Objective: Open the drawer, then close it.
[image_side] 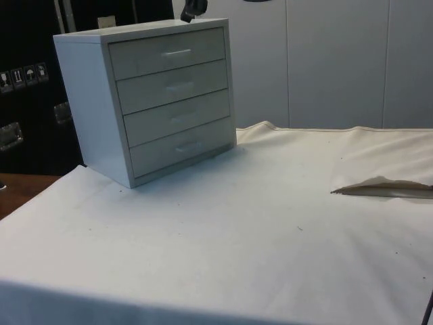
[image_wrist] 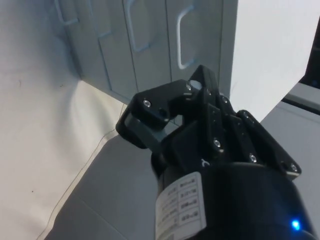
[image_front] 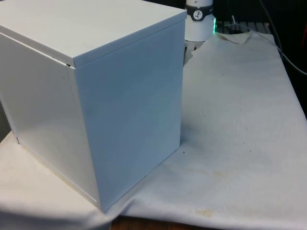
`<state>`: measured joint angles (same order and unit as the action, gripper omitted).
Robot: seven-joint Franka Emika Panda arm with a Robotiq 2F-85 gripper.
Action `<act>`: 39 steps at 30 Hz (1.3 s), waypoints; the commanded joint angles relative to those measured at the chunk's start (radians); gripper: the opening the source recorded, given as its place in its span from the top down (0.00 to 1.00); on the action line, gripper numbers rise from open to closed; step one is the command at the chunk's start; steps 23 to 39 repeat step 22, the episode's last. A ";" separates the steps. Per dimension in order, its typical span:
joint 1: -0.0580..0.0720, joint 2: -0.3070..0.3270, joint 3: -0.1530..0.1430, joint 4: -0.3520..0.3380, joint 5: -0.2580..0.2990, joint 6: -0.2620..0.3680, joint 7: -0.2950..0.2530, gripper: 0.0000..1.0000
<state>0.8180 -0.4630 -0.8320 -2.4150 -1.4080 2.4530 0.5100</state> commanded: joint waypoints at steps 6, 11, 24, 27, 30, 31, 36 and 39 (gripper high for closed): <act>-0.001 0.007 0.013 0.001 -0.005 -0.006 0.027 0.92; -0.001 0.008 0.015 0.001 -0.006 -0.006 0.031 0.63; -0.001 0.010 0.015 0.001 -0.004 -0.005 0.031 0.06; -0.001 0.010 0.015 0.001 -0.004 -0.005 0.031 0.06; -0.001 0.010 0.015 0.001 -0.004 -0.005 0.031 0.06; -0.001 0.010 0.015 0.001 -0.004 -0.005 0.031 0.06; -0.001 0.010 0.015 0.001 -0.004 -0.005 0.031 0.06; -0.001 0.010 0.015 0.001 -0.004 -0.005 0.031 0.06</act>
